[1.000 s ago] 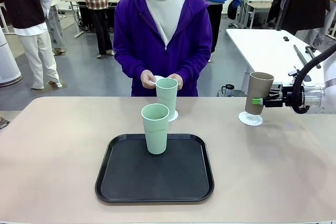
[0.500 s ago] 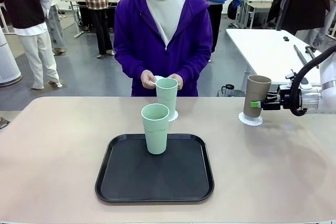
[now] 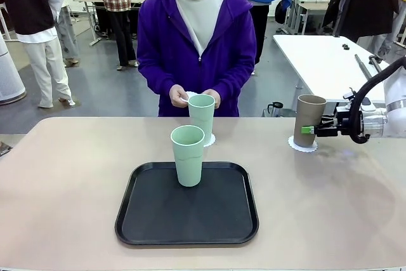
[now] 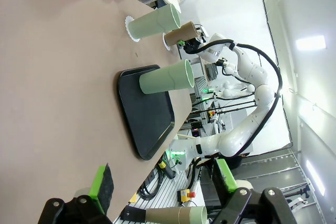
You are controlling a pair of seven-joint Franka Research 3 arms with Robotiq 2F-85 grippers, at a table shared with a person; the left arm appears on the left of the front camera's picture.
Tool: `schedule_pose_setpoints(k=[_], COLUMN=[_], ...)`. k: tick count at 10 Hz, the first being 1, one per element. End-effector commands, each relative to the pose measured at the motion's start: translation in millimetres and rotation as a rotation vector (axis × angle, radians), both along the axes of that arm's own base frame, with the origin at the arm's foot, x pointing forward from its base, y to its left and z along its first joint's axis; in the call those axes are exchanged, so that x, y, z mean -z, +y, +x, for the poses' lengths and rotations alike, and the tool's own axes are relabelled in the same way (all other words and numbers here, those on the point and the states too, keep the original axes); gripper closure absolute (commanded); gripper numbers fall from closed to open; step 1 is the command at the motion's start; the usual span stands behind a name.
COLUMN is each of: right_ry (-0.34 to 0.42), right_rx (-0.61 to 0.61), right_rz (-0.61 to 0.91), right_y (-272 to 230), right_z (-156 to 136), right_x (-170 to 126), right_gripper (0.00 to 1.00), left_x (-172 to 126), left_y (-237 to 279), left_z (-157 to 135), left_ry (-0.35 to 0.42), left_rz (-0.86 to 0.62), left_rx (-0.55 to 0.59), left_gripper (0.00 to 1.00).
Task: Place coasters on the table and set cups on them.
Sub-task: Take one Reusable plastic cup from the Flat Tray and place it on a coaster set by the human.
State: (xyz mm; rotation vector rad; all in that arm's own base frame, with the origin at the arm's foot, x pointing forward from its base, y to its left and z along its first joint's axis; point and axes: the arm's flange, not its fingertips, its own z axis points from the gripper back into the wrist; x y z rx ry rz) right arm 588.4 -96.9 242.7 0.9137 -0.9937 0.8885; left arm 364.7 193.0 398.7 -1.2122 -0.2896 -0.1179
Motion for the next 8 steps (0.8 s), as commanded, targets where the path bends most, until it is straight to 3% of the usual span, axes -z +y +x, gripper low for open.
schedule_pose_setpoints(k=[1, 2, 3, 8], right_ry=[-0.010, -0.014, -0.009, -0.017], right_rx=[-0.014, -0.015, -0.023, -0.020], right_rz=[-0.035, -0.040, -0.054, -0.099], right_y=[6.1, 6.0, 5.7, 4.5], right_z=[-2.8, -3.1, -3.9, -3.2], right_x=[7.4, 7.9, 8.2, 7.4], right_gripper=[0.17, 0.17, 0.00, 0.00], left_x=[-1.3, -1.3, -1.3, -1.3], left_y=[1.8, 1.8, 1.8, 1.8], left_z=[-1.1, -1.1, -1.1, -1.1], left_ry=[-0.020, -0.020, -0.020, -0.020], left_rz=[-0.007, -0.007, -0.007, -0.007], left_rx=[0.007, 0.007, 0.007, 0.007], left_gripper=[0.00, 0.00, 0.00, 0.00])
